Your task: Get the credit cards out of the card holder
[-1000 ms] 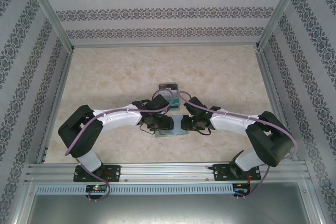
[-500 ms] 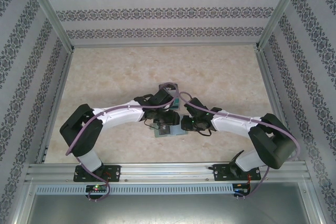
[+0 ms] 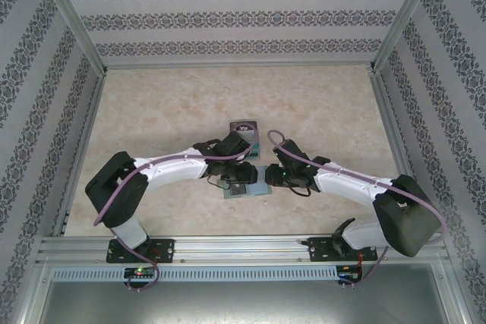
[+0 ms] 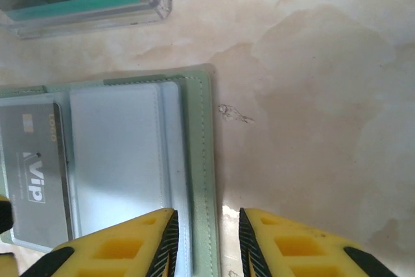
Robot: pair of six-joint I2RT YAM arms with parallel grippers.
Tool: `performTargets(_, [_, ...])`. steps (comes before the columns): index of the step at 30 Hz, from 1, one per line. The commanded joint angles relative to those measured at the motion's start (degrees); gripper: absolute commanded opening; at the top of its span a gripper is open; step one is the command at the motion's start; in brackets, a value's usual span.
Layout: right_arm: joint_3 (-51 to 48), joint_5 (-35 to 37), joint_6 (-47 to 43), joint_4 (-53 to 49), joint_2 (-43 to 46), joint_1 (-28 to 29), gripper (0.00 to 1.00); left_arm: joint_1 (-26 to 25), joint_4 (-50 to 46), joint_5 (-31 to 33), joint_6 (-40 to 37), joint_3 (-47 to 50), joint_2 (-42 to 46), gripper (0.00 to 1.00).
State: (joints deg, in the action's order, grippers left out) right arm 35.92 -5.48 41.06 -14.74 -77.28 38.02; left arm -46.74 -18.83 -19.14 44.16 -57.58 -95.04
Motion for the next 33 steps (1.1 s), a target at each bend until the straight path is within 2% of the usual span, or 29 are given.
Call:
performTargets(1, [2.9, -0.6, 0.1, 0.4, -0.7, 0.7, 0.33, 1.3, 0.3, 3.6, 1.6, 3.7, 4.3, 0.37])
performTargets(5, [4.9, -1.5, -0.3, 0.6, -2.1, 1.4, 0.33, 2.1, -0.8, 5.4, 1.8, 6.4, 6.8, 0.37])
performTargets(10, [8.0, -4.4, -0.1, 1.7, -5.1, 3.0, 0.30, 3.1, -1.1, 6.2, 2.2, 8.3, 6.6, 0.24])
performTargets(12, [8.8, -5.3, 0.6, 2.4, -6.4, 3.8, 0.26, 3.3, -1.1, 6.6, 2.2, 8.7, 6.3, 0.19])
performTargets(16, [9.6, -8.1, 2.4, 4.6, -8.8, 4.6, 0.21, 3.5, -1.4, 7.0, 2.2, 9.5, 5.7, 0.14])
performTargets(22, [10.6, -10.6, 3.4, 5.7, -12.5, 5.5, 0.20, 3.5, 1.1, 5.2, 2.5, 10.5, 5.0, 0.10])
performTargets(33, [10.8, -10.2, 3.5, 5.6, -14.0, 6.0, 0.21, 3.5, 1.9, 4.4, 2.8, 10.6, 2.7, 0.11])
